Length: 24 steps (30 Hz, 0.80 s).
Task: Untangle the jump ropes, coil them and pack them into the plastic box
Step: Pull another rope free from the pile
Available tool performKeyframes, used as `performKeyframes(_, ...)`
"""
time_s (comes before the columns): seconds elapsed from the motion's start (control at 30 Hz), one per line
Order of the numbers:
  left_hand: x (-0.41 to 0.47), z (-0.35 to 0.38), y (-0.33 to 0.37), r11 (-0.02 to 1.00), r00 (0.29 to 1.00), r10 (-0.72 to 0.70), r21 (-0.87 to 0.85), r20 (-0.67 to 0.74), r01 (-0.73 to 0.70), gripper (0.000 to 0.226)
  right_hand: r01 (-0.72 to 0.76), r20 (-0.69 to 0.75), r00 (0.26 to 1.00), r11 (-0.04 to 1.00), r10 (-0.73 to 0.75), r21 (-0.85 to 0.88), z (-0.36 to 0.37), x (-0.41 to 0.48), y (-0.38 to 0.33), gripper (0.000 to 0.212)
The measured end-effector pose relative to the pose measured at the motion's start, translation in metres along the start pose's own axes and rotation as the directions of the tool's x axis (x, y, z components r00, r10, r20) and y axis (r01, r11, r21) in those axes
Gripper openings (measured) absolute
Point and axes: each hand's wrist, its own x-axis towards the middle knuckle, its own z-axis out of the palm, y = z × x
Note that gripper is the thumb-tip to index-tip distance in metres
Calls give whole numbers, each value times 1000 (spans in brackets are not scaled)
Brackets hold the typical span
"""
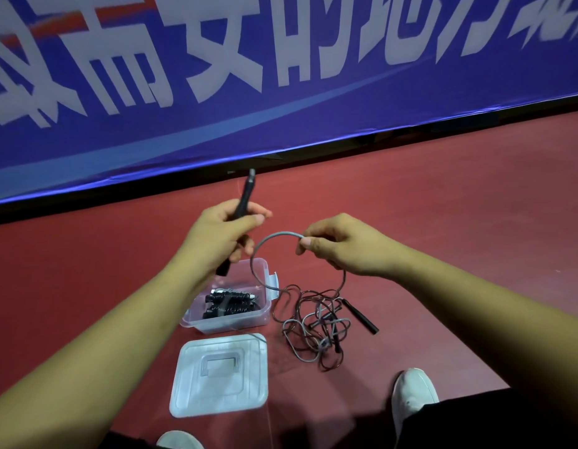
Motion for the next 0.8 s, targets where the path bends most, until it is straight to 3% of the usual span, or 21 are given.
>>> performKeyframes(0.13, -12, 15, 5, 999, 976, 16, 37, 217, -25, 21, 56, -64, 996, 998, -54, 30, 2, 2, -9, 22)
performKeyframes(0.23, -13, 13, 10, 997, 971, 15, 65, 240, -31, 25, 69, -69, 995, 996, -66, 47, 1, 1, -12, 22)
performKeyframes(0.37, -9, 11, 12, 999, 993, 49, -25, 110, -46, 21, -12, 66, 998, 996, 6, 91, 3, -2, -2, 24)
performKeyframes(0.5, 0, -5, 17, 953, 999, 40, -300, -33, -48, 21, -153, 236, 957, 984, 169, -87, 4, -2, 31, 25)
performKeyframes(0.63, 13, -34, 17, 852, 975, -48, -519, -219, -75, 22, -256, 173, 944, 954, 282, -159, -2, -5, 57, 24)
performKeyframes(0.7, 19, -46, 11, 912, 957, -44, -403, -288, -79, 18, -250, 99, 961, 963, 260, -106, -3, -4, 54, 23)
performKeyframes(0.77, 24, -55, -1, 1000, 935, 10, -17, -353, -17, 9, -212, 10, 977, 977, 212, -13, -3, -3, 43, 23)
performKeyframes(0.8, 26, -56, -7, 979, 928, 46, 201, -370, 32, 10, -180, -35, 983, 984, 180, 11, -3, -1, 37, 22)
